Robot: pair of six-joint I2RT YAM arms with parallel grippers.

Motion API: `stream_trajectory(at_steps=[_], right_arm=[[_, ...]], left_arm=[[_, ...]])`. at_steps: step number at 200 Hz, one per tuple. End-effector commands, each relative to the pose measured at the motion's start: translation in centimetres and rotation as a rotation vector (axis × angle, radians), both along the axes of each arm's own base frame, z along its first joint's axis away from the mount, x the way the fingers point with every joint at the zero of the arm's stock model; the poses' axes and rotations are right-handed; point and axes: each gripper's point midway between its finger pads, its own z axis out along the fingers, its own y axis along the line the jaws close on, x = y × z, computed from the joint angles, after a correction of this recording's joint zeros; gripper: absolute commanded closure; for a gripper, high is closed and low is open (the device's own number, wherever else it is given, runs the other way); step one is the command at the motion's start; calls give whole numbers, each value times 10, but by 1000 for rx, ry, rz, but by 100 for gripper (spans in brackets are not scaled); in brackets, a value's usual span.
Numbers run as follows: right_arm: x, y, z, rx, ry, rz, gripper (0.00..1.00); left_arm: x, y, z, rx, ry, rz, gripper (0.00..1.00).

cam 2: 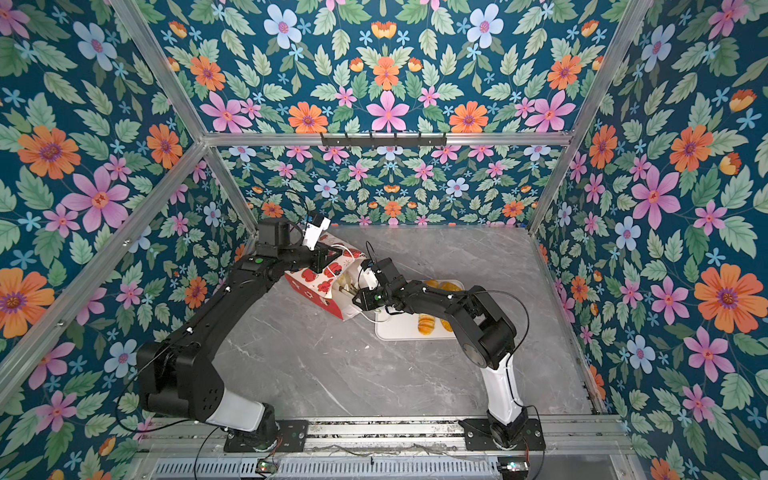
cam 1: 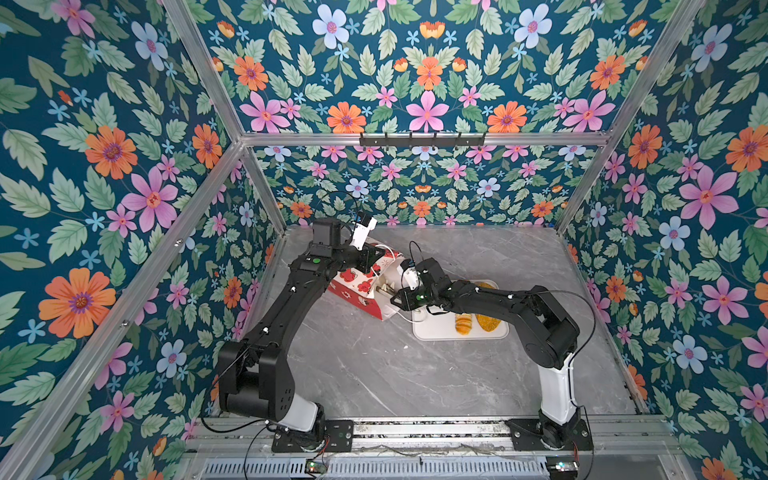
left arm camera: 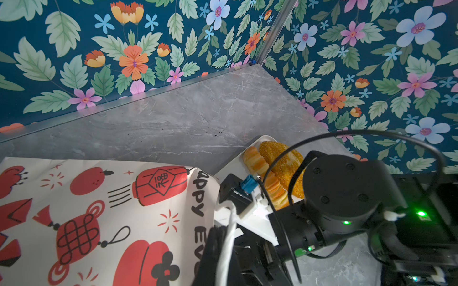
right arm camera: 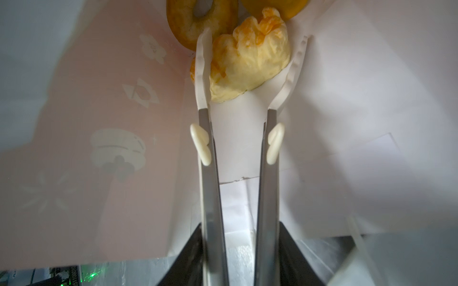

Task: Take the fake bread out of the paper bag
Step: 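Reach the open tongs with the right gripper back into the bag, then close the tongs on the twisted pastry inside the bag, then pull the twisted pastry out with the tongs and release it on the tray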

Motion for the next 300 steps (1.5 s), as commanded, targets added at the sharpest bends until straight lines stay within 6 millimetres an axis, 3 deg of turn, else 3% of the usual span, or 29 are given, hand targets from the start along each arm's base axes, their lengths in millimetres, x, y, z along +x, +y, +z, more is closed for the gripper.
stream_trajectory(at_steps=[1, 59, 97, 149, 198, 205, 249, 300], right_arm=[[4, 8, 7, 43, -13, 13, 61], [4, 6, 7, 27, -14, 17, 77], [-1, -2, 20, 18, -30, 8, 79], [-21, -27, 38, -12, -44, -14, 79], [-53, -62, 50, -46, -48, -35, 80], [-58, -69, 66, -29, -76, -44, 80], [-93, -114, 85, -66, -105, -97, 80], [-134, -177, 81, -190, -111, -175, 79]], left_arm=[[1, -3, 7, -13, -35, -21, 100], [-1, -1, 5, -3, -46, -17, 100], [2, 0, 4, -10, -53, -1, 100], [13, 6, 11, -15, -84, 61, 100], [23, 8, 10, -24, -89, 104, 100], [25, 9, 9, -24, -87, 111, 100], [32, 10, 5, -33, -91, 134, 100], [35, 12, 3, -22, -98, 146, 100]])
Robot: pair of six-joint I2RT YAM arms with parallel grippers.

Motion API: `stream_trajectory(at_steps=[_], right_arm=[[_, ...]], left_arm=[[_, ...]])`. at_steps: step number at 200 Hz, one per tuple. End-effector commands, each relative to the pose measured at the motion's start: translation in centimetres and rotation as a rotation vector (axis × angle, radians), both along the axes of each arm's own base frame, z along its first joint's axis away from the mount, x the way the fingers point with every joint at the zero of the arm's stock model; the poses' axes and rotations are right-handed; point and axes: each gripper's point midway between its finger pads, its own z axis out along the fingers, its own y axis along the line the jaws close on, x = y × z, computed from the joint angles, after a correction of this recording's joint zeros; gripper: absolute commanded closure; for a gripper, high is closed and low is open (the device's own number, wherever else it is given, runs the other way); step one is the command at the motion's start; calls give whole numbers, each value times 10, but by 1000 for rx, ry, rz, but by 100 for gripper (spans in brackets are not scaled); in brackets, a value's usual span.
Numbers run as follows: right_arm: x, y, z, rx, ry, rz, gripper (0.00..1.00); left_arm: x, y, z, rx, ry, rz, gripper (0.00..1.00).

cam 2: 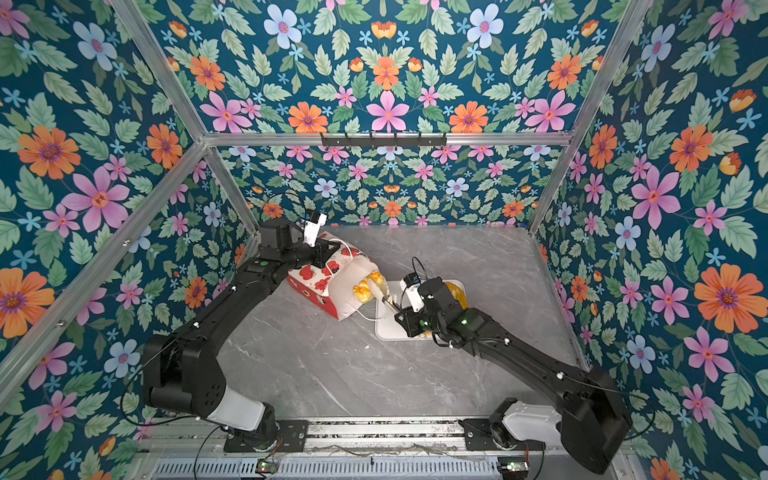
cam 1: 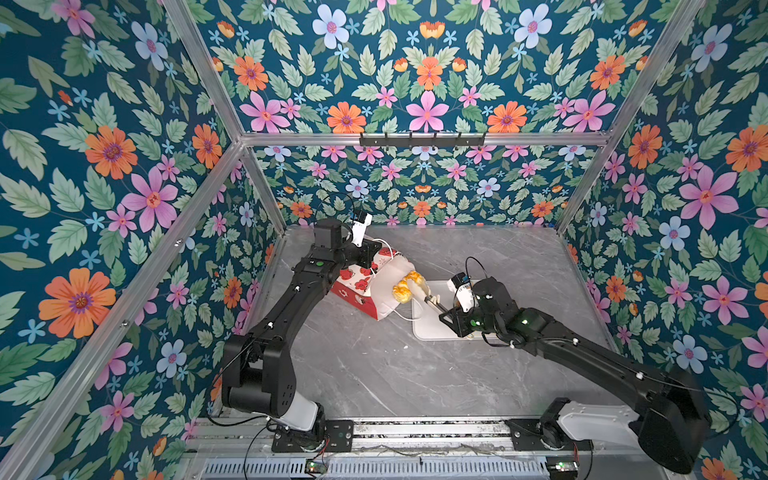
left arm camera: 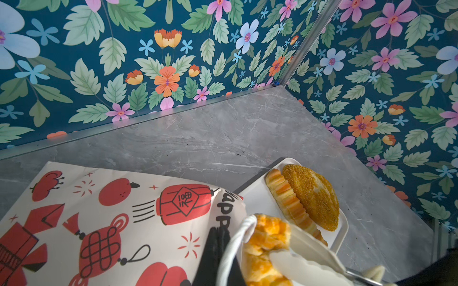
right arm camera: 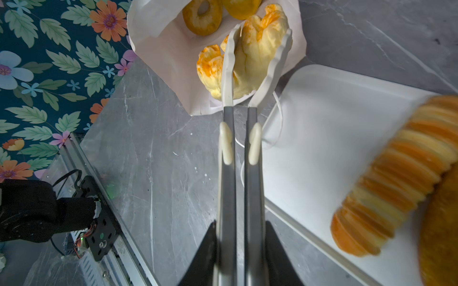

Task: Take the fake bread out of the paper bag
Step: 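Pull the twisted pastry out with the tongs and release it on the tray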

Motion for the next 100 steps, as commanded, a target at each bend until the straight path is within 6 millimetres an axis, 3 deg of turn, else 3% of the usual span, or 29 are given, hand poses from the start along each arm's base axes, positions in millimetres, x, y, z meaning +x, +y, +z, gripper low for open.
stream_trajectory(at_steps=[1, 25, 51, 100], right_arm=[[-11, -30, -9, -98, -5, -56, 79], [-16, -52, -19, -151, 4, -98, 78], [-8, -63, -29, -157, 14, -143, 78], [18, -56, -41, -147, 18, -162, 78]], left_arm=[[4, 1, 7, -4, -38, 10, 100], [3, 1, 6, -9, -42, 4, 100], [1, 1, 6, -13, -43, 5, 100], [-6, 5, 8, 0, -52, 7, 100]])
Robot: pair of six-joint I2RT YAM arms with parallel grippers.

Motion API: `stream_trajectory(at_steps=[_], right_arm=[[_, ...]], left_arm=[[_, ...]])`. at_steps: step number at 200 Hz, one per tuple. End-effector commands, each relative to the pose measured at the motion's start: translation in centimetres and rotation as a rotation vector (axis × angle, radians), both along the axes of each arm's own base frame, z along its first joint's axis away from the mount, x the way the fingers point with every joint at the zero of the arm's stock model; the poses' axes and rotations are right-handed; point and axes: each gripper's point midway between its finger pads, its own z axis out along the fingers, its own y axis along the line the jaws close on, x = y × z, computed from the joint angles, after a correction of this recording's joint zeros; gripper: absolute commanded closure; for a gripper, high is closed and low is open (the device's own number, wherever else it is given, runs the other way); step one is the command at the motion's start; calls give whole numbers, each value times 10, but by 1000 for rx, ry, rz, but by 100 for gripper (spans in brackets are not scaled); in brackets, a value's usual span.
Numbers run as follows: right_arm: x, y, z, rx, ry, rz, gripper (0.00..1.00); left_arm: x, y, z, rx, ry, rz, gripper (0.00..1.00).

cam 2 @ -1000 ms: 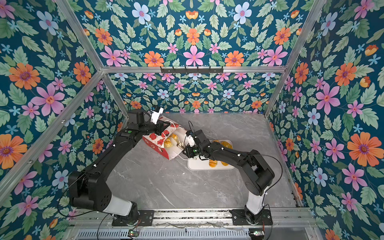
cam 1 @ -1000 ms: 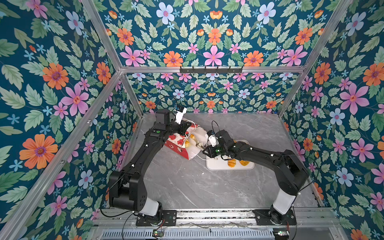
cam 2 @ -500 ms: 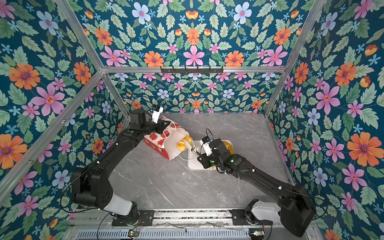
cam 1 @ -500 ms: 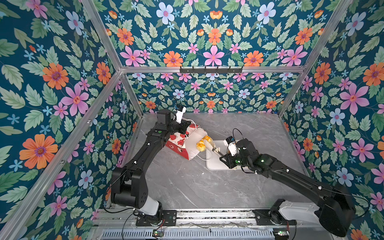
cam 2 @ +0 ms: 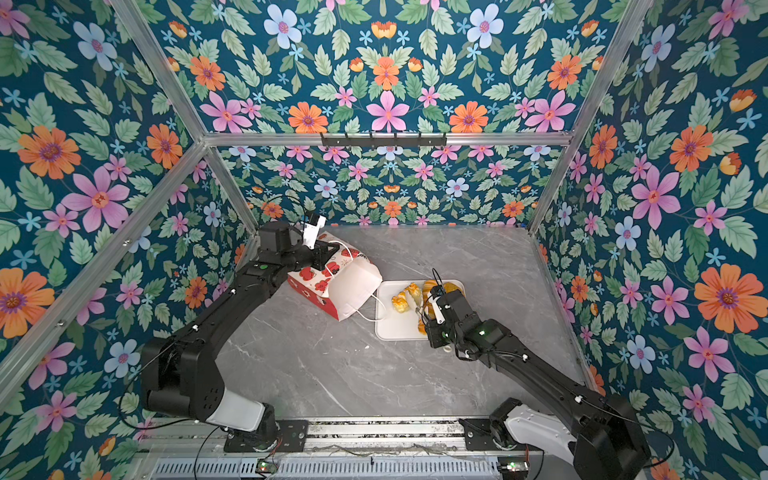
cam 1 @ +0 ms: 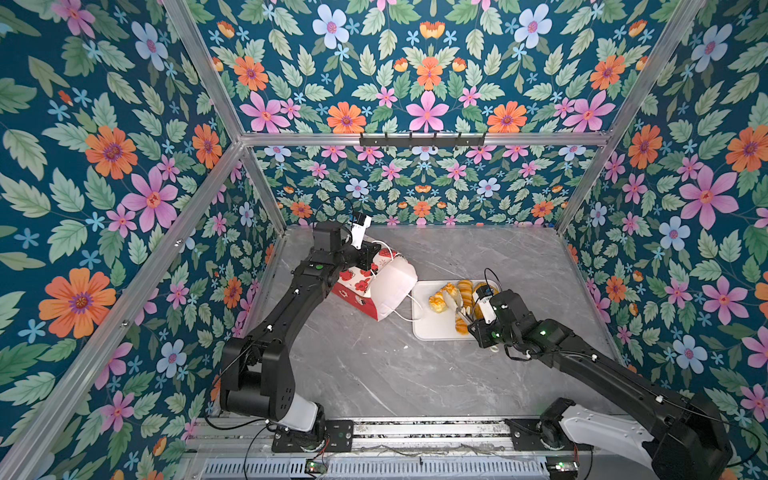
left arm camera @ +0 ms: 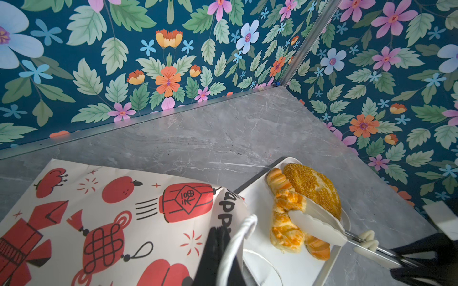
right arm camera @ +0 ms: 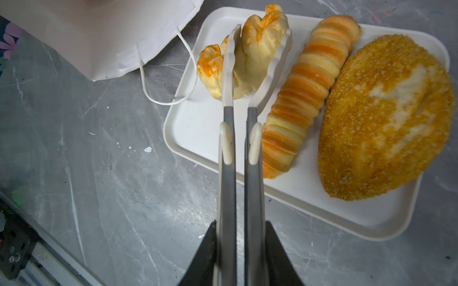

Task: Take the fake bread out of the paper bag
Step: 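Pull the twisted pastry out with the tongs and release it on the tray, then move the open tongs with the right gripper back into the bag mouth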

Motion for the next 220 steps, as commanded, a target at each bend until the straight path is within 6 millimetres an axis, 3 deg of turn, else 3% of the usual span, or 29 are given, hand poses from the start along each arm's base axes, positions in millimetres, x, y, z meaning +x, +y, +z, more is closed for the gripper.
stream_trajectory(at_steps=[1, 65, 140, 189, 220], right_arm=[[20, 13, 9, 35, -62, 10, 78], [42, 15, -7, 20, -18, -2, 77], [27, -7, -13, -46, 25, -50, 63], [20, -13, 1, -26, -17, -61, 62], [19, -1, 28, 77, -84, -19, 63]], left_arm=[[-1, 2, 8, 4, -35, 3, 100], [-9, 6, 10, 15, -44, 8, 100], [-10, 5, 10, 11, -46, -2, 100], [-10, 4, 12, 9, -50, -3, 100], [-10, 4, 15, 9, -54, -3, 100]])
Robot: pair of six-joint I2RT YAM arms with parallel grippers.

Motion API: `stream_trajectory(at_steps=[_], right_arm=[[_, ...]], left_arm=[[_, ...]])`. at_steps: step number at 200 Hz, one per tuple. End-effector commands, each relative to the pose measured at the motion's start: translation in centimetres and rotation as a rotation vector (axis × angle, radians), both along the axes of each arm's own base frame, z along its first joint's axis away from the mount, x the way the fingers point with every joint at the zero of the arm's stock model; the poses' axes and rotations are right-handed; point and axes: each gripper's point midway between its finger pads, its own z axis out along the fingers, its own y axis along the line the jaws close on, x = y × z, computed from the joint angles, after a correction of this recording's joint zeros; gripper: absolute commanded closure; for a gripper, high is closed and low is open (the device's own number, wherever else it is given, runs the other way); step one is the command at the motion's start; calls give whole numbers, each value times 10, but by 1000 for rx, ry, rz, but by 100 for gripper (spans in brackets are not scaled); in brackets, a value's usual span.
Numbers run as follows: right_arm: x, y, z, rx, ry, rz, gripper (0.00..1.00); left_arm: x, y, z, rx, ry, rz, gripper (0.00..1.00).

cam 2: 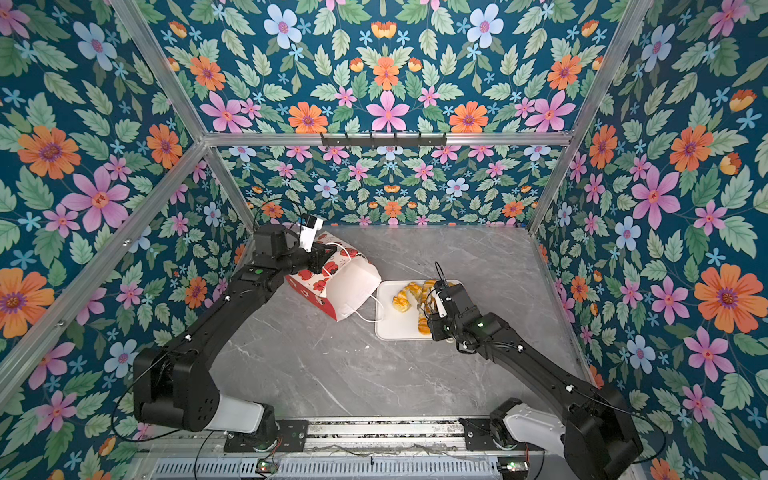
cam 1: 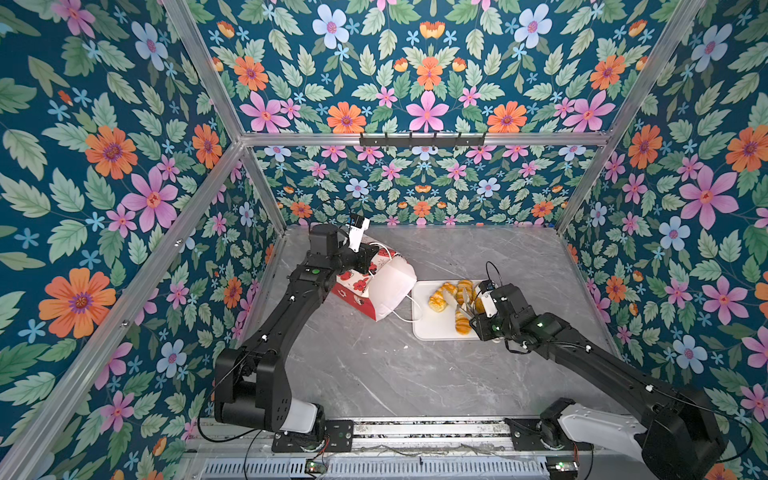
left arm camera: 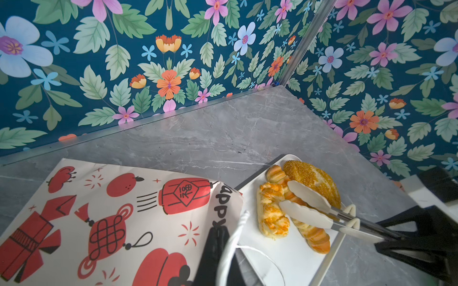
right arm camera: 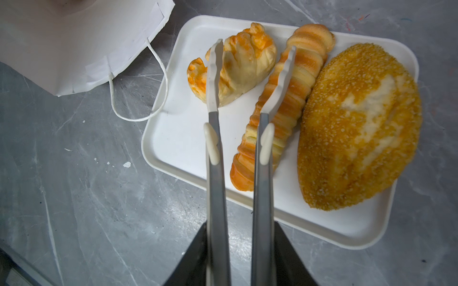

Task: Take the fake bread out of the paper bag
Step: 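Move the open tongs with the right gripper back into the bag mouth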

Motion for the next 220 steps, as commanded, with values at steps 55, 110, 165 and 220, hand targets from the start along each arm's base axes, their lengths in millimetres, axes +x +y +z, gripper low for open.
stream_trajectory(at_steps=[55, 110, 165, 220], right_arm=[[-5, 60, 74, 230, -172, 197, 63], [7, 137, 77, 357, -146, 361, 64], [55, 186, 41, 352, -117, 397, 65], [102, 218, 15, 331, -122, 357, 64]], left_arm=[[0, 0, 16, -4, -30, -3, 100], [-4, -2, 10, -8, -9, -24, 100], [-16, -4, 20, -17, -21, -50, 100], [-22, -4, 23, -18, -21, -60, 100]])
